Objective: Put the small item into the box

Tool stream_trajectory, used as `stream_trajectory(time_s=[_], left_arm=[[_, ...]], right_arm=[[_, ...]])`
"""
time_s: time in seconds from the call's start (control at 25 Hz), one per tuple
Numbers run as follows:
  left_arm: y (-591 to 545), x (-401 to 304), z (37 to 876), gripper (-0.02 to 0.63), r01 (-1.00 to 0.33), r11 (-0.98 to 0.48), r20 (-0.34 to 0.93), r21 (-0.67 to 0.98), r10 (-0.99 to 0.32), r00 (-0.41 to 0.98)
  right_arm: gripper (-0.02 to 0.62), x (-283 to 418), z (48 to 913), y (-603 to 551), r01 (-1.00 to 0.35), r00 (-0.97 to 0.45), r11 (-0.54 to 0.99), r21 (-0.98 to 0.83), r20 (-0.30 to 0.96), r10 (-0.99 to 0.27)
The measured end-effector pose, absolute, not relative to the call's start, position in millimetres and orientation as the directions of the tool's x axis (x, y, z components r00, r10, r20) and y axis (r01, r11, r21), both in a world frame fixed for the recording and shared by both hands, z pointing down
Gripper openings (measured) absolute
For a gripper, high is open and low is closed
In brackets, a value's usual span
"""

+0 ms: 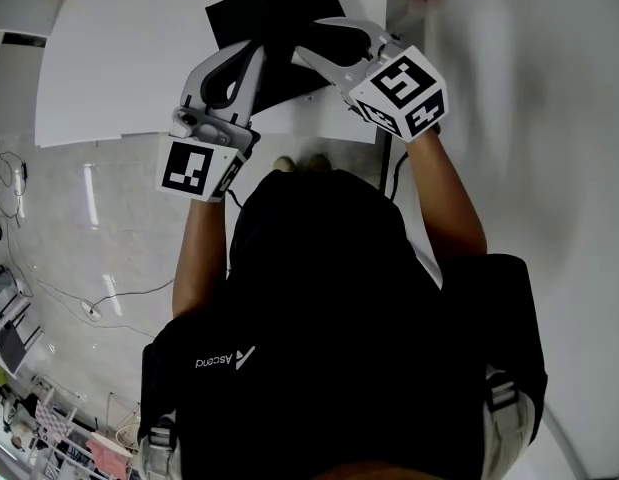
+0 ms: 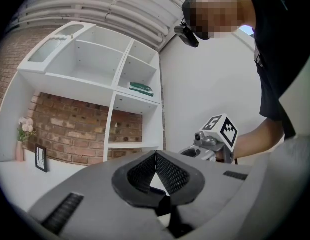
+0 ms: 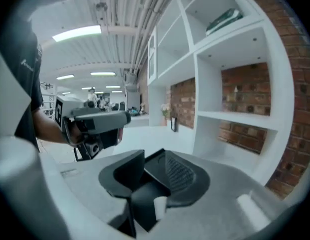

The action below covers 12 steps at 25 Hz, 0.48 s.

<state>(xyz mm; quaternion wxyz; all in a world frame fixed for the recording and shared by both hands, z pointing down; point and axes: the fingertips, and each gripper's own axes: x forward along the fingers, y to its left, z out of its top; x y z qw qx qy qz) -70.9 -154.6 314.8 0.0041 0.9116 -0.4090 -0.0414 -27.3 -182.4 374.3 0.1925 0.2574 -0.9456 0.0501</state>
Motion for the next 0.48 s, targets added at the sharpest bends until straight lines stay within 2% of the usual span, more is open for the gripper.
stream_trajectory(time_s=[0.2,0.48], left_arm=[[-149,-53,301,-0.002,-0.733,-0.68,-0.075,0.034,-0.733,0.677],[-134,-33,285,-0.002,-0.726,-0.687,-0.099,0.026,-0.724,0.682]], right_arm=[[0.066,-19,323,-167,-0.51,-0.843,0.86,0.021,0.187,-0.505],[0.003,-7,288,-140,-0.506,-0.861,0.859,0.075,0.011,-0.508]])
